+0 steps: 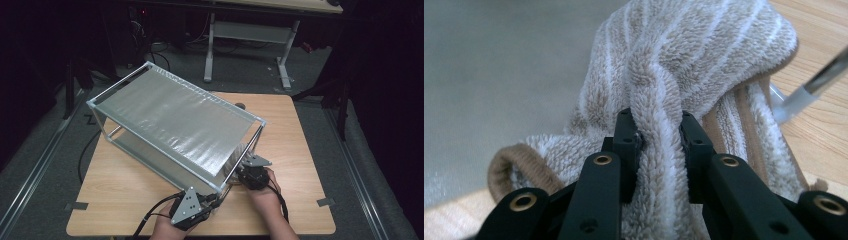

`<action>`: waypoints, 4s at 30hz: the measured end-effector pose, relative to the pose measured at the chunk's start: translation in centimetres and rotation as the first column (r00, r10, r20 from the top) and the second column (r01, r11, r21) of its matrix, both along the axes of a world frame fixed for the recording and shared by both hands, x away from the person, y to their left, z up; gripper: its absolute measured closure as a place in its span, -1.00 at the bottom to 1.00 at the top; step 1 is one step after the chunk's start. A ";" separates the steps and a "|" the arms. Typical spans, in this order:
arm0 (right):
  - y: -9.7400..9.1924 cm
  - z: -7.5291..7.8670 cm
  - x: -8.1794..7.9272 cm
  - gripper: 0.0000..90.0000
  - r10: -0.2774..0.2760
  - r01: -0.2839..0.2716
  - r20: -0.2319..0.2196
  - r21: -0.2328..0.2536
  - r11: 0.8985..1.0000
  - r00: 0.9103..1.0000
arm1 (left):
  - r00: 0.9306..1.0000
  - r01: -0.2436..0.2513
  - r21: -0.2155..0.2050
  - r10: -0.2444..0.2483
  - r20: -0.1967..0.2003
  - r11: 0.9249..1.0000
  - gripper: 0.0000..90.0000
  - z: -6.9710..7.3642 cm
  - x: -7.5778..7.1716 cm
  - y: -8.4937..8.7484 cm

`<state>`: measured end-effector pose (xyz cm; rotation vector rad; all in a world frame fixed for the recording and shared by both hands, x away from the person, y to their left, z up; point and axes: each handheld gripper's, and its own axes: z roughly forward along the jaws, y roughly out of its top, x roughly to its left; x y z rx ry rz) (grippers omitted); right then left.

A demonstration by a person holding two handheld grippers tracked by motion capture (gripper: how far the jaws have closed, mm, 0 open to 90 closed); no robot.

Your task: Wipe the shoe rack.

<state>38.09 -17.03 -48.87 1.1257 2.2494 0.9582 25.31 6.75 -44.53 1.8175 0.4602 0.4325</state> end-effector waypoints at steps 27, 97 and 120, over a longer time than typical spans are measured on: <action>-1.2 -0.1 -3.6 0.65 -0.029 0.025 0.046 0.071 0.997 0.999 | 0.989 -0.141 -0.074 0.143 0.032 0.987 0.78 -1.1 0.2 4.4; -4.4 -0.9 -4.7 0.40 -0.161 0.159 0.022 0.061 0.985 0.987 | 0.990 -0.132 -0.064 0.135 0.048 0.989 0.78 -1.8 0.4 4.6; 3.4 -0.9 -9.0 0.37 0.179 -0.179 0.002 0.052 0.982 0.984 | 0.990 -0.132 -0.063 0.135 0.046 0.989 0.78 -1.8 0.4 4.6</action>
